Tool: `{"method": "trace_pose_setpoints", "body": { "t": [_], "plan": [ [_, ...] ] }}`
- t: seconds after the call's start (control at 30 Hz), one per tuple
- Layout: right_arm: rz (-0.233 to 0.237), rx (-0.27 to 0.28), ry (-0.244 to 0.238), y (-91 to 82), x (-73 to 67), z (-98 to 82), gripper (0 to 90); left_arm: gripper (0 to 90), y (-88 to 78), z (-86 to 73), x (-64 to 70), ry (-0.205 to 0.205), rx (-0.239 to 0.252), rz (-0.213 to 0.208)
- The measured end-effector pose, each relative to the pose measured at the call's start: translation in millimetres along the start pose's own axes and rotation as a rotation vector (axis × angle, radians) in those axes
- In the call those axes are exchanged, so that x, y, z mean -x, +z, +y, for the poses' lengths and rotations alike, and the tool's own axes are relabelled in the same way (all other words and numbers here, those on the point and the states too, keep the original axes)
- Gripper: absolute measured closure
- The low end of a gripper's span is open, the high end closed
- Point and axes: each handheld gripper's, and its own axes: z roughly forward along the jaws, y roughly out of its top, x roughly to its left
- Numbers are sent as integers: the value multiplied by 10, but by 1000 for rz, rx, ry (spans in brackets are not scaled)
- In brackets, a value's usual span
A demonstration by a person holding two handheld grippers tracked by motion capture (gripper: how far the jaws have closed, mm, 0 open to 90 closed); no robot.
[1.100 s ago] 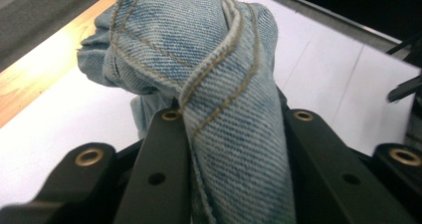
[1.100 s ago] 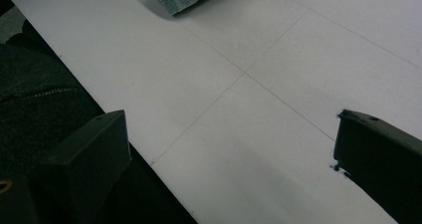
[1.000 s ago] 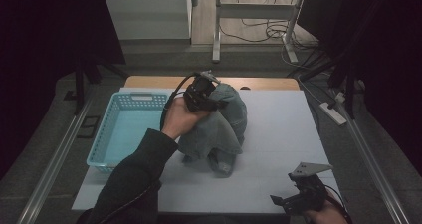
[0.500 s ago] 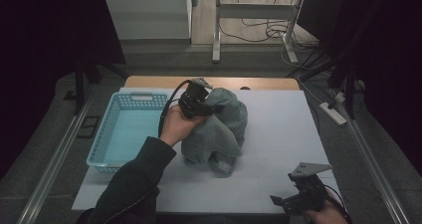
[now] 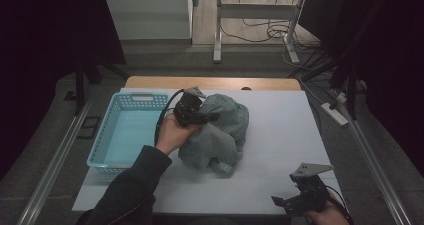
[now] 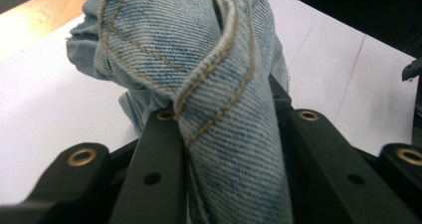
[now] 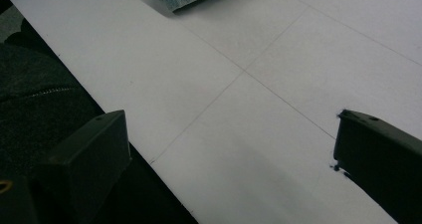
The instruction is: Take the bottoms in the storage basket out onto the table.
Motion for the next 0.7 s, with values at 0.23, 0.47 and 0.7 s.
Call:
{"method": "trace_pose_setpoints", "body": {
  "t": [0.23, 0.47, 0.7],
  "plan": [
    [-1, -1, -1, 2, -3, 2, 13, 711, 20, -97, -12, 1, -10, 13],
    [0, -1, -4, -3, -3, 0, 13, 704, 110, -151, -27, -12, -36, 16],
    [4, -2, -5, -1, -7, 0, 13, 687, 252, -193, 2, -5, -83, 21]
  ]
}}
